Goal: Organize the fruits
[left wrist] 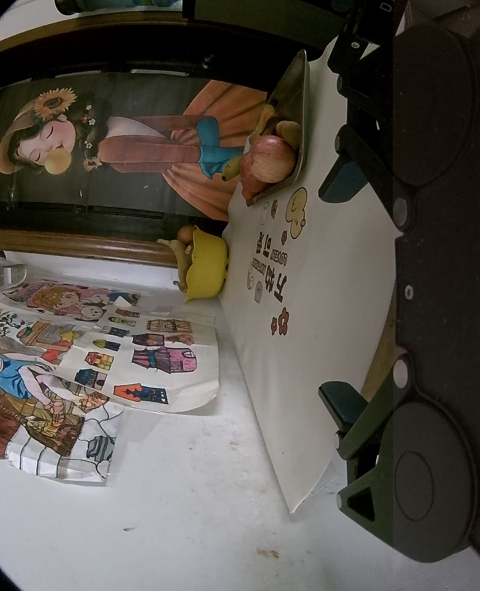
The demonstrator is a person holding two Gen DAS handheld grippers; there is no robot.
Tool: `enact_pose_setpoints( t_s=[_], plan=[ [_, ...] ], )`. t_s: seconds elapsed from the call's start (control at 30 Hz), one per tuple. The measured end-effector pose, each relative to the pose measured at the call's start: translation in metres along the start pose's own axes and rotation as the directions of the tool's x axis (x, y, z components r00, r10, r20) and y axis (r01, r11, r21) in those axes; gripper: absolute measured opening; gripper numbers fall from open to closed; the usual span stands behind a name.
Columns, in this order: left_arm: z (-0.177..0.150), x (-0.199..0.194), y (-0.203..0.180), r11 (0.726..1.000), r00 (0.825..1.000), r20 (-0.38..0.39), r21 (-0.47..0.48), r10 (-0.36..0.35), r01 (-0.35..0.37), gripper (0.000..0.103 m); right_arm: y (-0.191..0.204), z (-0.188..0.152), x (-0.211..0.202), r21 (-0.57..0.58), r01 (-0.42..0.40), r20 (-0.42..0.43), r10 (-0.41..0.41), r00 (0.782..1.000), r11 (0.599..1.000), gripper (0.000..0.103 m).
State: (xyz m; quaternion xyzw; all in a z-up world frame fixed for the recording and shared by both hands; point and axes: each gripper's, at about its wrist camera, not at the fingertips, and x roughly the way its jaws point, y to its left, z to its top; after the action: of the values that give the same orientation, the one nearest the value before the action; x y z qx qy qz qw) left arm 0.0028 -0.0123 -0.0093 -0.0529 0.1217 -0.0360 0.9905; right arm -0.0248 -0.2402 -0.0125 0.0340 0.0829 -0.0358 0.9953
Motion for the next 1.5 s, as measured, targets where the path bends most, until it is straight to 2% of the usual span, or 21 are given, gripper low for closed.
enact_pose_setpoints(
  t_s=[1.5],
  plan=[
    [0.0001,0.0011,0.0009,1.0,1.0,-0.006,0.0,-0.001,0.001,0.102,0.004,-0.0063,0.0011,0.001,0.001,-0.013,-0.001,1.0,1.0,0.103]
  ],
)
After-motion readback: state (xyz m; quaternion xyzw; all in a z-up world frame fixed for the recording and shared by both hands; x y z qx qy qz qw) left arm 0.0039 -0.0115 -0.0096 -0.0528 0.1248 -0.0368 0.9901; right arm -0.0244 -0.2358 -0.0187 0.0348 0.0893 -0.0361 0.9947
